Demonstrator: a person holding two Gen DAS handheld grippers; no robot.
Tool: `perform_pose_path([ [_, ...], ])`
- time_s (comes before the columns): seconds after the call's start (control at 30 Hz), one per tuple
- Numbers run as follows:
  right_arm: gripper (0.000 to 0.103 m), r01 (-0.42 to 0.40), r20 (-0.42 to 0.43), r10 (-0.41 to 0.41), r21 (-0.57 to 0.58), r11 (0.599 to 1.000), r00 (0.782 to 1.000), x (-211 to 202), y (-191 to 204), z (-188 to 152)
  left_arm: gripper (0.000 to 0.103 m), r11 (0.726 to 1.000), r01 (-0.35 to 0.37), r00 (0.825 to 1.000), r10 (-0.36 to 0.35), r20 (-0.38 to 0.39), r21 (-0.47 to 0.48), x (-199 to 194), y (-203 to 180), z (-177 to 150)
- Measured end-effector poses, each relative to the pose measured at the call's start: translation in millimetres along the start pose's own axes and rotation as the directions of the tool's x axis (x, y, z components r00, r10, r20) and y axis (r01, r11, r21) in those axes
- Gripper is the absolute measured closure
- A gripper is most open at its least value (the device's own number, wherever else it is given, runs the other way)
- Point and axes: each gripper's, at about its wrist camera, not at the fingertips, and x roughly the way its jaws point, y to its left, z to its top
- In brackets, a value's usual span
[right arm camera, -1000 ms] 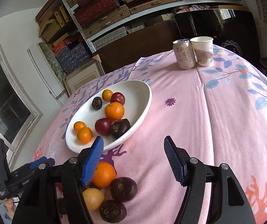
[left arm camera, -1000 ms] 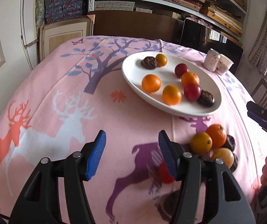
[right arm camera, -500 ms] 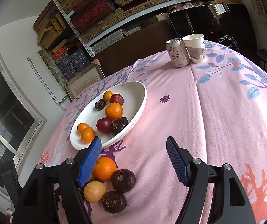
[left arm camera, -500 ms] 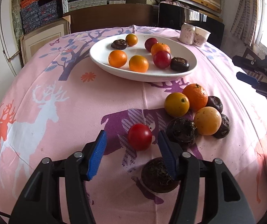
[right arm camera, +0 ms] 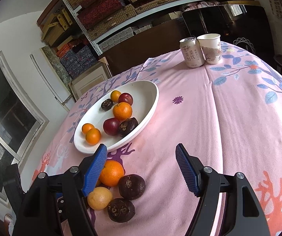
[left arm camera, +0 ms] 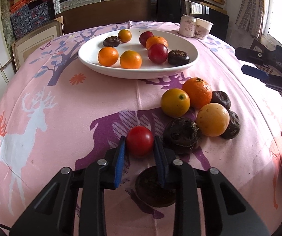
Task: Organize fruits
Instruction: 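Grasp the red tomato with the left gripper while the right grasps a dark brown fruit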
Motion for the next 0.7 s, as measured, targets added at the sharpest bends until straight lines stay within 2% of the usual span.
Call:
perform_pose_path([
  [0.2,0.03,-0.089,-0.12,0.079,-0.079,0.993,0.99,22,24,-12,0.076,0.998,0.0,1.0,0.001,0.024,-0.059,-6,12,5],
  [0.33,0.03,-0.057,-0.155,0.04,-0.107,0.993,0.987,29,27,-17,0.076,0.998,0.006,1.0,-0.004,0.025,-0.065,-7,14,6],
  [0.47,0.03,-0.014,-0.173,0.004,-0.055,0.998,0.985,26,13,-21,0.076,0.998,0.01,0.999,-0.008,0.031,-0.068,-10,15,6],
  [0.6,0.033,-0.014,-0.212,0.007,-0.031,0.999,0.977,24,7,-34,0.076,0.997,0.009,0.999,-0.007,0.031,-0.076,-11,17,5],
  [0.7,0.044,-0.004,-0.229,-0.006,-0.043,0.999,0.973,29,9,-37,0.076,0.997,0.01,0.999,-0.007,0.036,-0.07,-12,15,5],
])
